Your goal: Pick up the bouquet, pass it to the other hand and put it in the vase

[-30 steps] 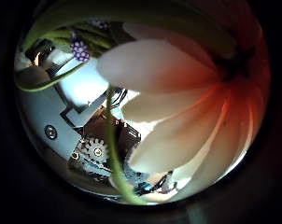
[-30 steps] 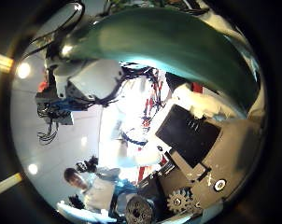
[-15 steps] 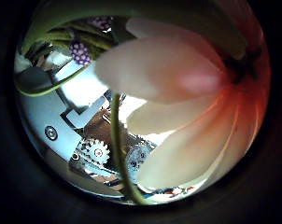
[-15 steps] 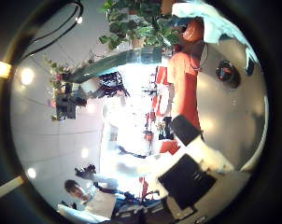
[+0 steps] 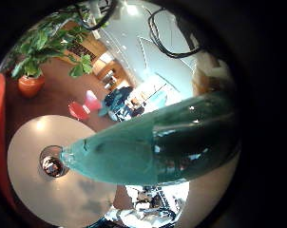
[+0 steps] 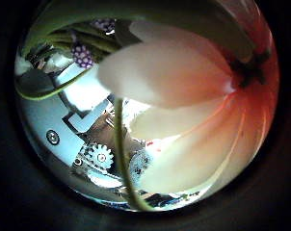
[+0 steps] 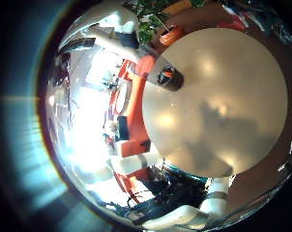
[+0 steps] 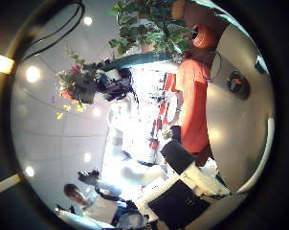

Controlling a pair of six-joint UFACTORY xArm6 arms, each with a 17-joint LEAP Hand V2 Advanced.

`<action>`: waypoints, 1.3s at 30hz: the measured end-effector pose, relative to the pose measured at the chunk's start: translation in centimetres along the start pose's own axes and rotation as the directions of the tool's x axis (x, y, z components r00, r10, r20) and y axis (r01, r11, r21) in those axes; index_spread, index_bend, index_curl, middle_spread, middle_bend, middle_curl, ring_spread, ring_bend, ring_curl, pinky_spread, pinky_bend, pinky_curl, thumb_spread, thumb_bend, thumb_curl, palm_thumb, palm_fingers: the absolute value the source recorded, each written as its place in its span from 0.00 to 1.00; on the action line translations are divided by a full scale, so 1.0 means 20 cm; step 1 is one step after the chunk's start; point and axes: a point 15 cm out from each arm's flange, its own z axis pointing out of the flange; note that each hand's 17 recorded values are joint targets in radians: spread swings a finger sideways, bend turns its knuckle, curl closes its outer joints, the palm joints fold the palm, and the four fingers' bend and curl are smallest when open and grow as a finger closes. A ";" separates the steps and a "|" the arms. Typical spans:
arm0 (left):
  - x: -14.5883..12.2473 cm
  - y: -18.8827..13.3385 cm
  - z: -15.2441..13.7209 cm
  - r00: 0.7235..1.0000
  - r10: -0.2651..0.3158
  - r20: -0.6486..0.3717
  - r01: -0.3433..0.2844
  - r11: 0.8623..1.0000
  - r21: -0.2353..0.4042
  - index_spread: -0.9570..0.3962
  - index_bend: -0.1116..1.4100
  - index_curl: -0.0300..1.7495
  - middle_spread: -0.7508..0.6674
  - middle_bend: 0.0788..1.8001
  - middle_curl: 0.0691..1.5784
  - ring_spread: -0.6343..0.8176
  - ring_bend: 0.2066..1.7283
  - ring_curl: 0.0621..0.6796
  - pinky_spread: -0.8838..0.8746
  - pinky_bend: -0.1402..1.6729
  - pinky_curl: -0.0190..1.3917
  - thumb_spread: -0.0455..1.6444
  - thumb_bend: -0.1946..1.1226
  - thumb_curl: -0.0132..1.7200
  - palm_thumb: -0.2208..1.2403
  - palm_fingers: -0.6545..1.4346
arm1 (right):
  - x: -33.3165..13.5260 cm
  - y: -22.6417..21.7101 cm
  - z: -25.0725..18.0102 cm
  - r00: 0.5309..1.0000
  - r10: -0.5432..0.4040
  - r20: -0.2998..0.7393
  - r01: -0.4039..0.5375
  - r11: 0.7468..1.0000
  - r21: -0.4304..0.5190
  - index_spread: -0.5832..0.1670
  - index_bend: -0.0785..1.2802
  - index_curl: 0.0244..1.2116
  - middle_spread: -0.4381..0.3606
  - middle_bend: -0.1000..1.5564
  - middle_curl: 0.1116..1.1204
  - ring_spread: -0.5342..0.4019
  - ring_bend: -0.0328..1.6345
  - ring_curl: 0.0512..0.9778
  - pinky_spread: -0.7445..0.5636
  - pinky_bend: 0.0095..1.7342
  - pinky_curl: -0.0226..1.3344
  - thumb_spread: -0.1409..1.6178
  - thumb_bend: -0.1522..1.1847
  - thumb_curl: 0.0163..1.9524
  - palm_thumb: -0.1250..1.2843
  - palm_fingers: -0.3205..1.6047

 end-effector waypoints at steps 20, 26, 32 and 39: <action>-0.53 -0.03 0.02 0.989 -0.147 0.004 0.147 0.989 -0.002 0.17 0.49 0.74 0.18 0.64 0.59 0.17 0.87 0.77 0.14 0.69 0.77 0.68 0.23 0.53 0.87 0.83 | 0.13 0.03 0.05 0.990 0.101 0.093 -0.106 0.993 0.043 0.28 0.17 0.20 0.62 0.18 0.23 0.79 0.35 0.22 0.95 0.43 0.30 0.67 0.10 0.25 0.53 0.17; -0.63 -0.01 0.02 0.985 -0.172 -0.004 0.172 0.985 -0.004 0.17 0.48 0.75 0.18 0.63 0.59 0.17 0.87 0.77 0.14 0.68 0.78 0.68 0.22 0.54 0.87 0.83 | 0.15 0.02 0.03 0.991 0.104 0.088 -0.110 0.992 0.059 0.29 0.17 0.20 0.63 0.18 0.23 0.78 0.35 0.22 0.95 0.43 0.29 0.67 0.10 0.24 0.54 0.17; -0.71 0.02 0.04 0.981 -0.194 -0.009 0.194 0.981 -0.013 0.16 0.46 0.76 0.17 0.63 0.59 0.17 0.87 0.77 0.13 0.68 0.79 0.69 0.21 0.54 0.87 0.83 | 0.15 0.02 0.03 0.991 0.105 0.088 -0.111 0.992 0.060 0.29 0.17 0.20 0.63 0.18 0.23 0.78 0.35 0.22 0.95 0.44 0.28 0.67 0.10 0.24 0.54 0.18; -0.79 0.08 0.06 0.971 -0.237 -0.020 0.236 0.971 -0.017 0.16 0.45 0.77 0.17 0.63 0.59 0.17 0.86 0.77 0.13 0.67 0.80 0.69 0.20 0.55 0.88 0.83 | 0.15 0.02 0.02 0.991 0.104 0.084 -0.110 0.992 0.069 0.30 0.17 0.20 0.63 0.18 0.23 0.78 0.35 0.21 0.95 0.44 0.27 0.67 0.10 0.24 0.55 0.19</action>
